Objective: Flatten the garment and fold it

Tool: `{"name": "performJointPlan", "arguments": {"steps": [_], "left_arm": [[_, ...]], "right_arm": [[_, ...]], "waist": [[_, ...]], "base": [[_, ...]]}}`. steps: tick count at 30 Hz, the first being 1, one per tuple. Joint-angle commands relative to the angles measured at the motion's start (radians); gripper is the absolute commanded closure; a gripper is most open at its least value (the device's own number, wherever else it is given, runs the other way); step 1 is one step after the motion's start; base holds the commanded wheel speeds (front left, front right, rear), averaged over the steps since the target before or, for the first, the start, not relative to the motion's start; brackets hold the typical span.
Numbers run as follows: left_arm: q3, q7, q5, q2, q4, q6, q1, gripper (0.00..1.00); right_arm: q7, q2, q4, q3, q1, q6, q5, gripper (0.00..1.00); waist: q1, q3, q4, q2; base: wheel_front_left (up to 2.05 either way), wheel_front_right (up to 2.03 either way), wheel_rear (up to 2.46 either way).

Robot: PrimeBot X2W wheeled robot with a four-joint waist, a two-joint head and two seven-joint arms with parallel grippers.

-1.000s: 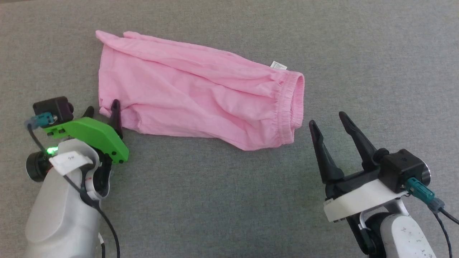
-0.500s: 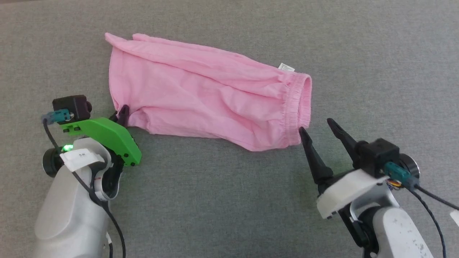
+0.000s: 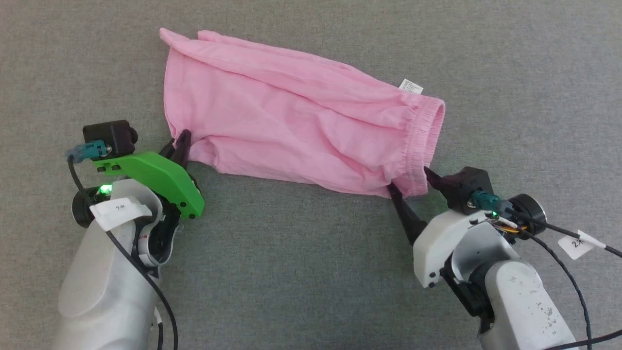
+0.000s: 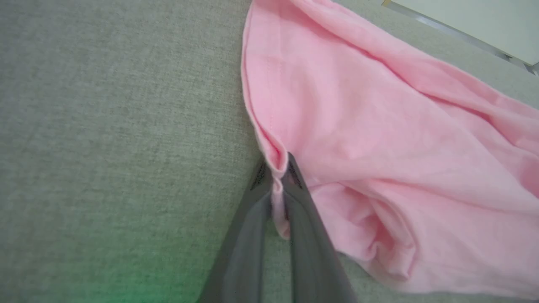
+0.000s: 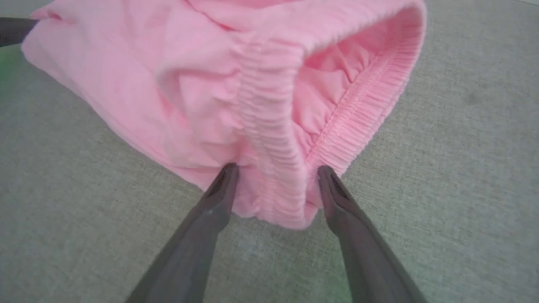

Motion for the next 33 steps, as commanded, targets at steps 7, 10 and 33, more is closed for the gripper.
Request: {"name": "performJointPlan", "arguments": {"steps": [7, 10, 33], "left_arm": [[-0.005, -0.014, -0.006, 0.003, 0.016, -0.001, 0.037, 1.00], [-0.005, -0.032, -0.001, 0.006, -0.018, 0.008, 0.079, 1.00], [-0.097, -0.045, -0.066, -0.085, -0.235, 0.008, 0.391, 0.00]], "right_arm": [[0.063, 0.000, -0.005, 0.007, 0.014, -0.001, -0.031, 1.00], [0.057, 0.000, -0.047, -0.009, 0.025, -0.001, -0.044, 1.00], [0.207, -0.028, -0.145, -0.194, 0.215, -0.001, -0.051, 0.00]], "waist": [[0.0001, -0.009, 0.004, 0.0000], [0.0001, -0.033, 0.013, 0.0000], [0.0001, -0.134, 0.132, 0.0000]], "base": [[0.00, 0.00, 0.00], [0.00, 0.00, 0.00], [0.00, 0.00, 0.00]]}}
